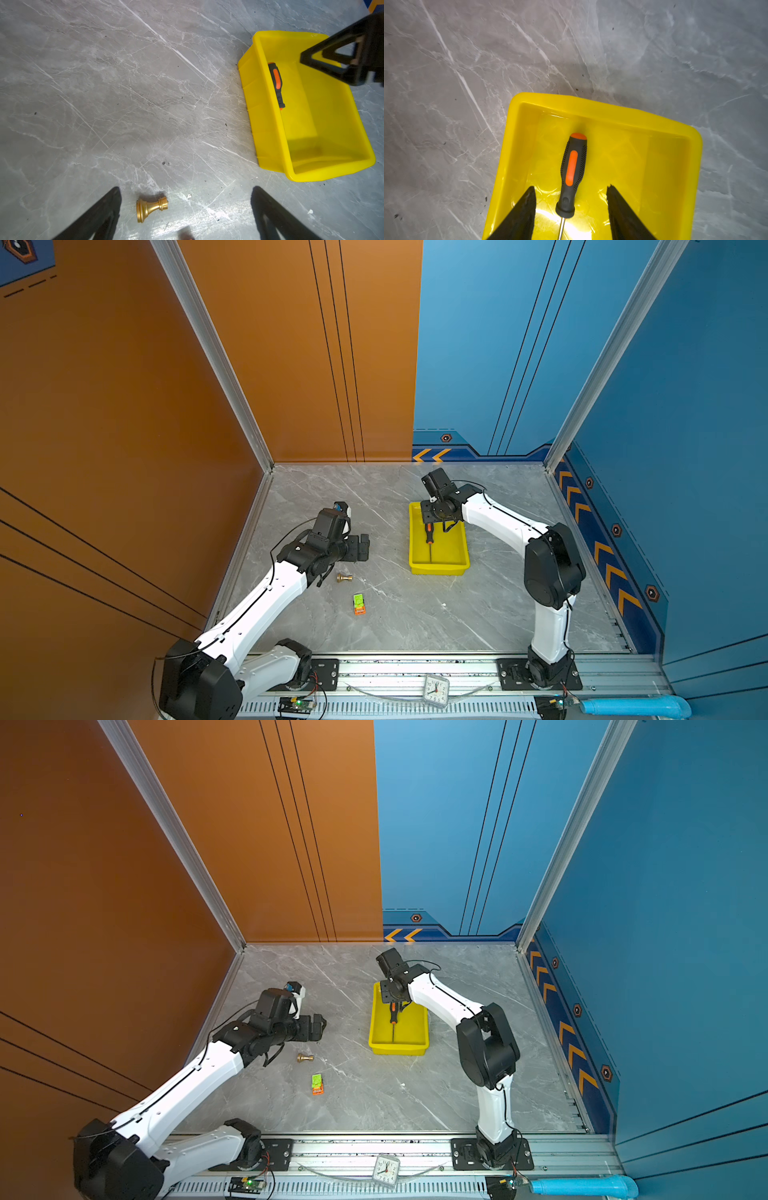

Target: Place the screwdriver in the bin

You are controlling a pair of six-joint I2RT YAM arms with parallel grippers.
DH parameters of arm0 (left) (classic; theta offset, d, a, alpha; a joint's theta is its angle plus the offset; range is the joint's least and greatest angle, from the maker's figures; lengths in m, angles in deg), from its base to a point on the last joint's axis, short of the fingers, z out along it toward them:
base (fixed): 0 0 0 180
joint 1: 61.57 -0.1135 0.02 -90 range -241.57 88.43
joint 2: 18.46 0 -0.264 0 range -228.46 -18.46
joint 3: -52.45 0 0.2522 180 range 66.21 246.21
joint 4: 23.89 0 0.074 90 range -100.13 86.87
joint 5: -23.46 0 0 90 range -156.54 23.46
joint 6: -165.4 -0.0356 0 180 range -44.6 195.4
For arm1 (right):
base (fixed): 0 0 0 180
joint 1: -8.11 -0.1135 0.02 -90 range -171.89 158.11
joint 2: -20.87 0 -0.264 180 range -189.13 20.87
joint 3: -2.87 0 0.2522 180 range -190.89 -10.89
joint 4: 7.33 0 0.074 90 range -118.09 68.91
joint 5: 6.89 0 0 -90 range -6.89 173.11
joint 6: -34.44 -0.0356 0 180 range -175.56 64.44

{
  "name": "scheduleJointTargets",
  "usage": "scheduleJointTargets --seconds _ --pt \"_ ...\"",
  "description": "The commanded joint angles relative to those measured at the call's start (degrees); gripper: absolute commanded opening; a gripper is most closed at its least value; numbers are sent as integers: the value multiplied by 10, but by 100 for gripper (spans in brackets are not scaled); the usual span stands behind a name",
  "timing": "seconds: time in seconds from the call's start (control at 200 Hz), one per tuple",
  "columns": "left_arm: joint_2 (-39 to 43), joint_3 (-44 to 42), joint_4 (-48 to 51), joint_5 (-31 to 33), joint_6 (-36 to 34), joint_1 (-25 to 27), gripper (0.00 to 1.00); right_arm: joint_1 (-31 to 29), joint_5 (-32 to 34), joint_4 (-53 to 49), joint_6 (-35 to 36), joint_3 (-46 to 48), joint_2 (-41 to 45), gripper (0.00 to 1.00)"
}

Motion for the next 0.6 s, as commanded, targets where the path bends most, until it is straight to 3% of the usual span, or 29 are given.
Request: scheduleJointTargets --seconds 0.0,0.105,0.18,0.285,0.45,0.596 --pt "21 -8 7 38 -16 -22 98 -10 47 -41 12 21 70 62" --pt "32 -16 7 61 -23 -52 98 -8 77 -49 25 66 152 72" --pt "42 -27 2 114 -18 -68 98 -4 99 -50 37 110 220 83" --pt "59 -46 -18 133 -44 -89 98 9 131 -50 51 176 319 100" --pt "69 -68 -31 233 -74 -100 98 64 164 -46 56 272 445 100" --pt "66 -87 -49 263 -134 -109 98 127 170 -2 54 374 532 100"
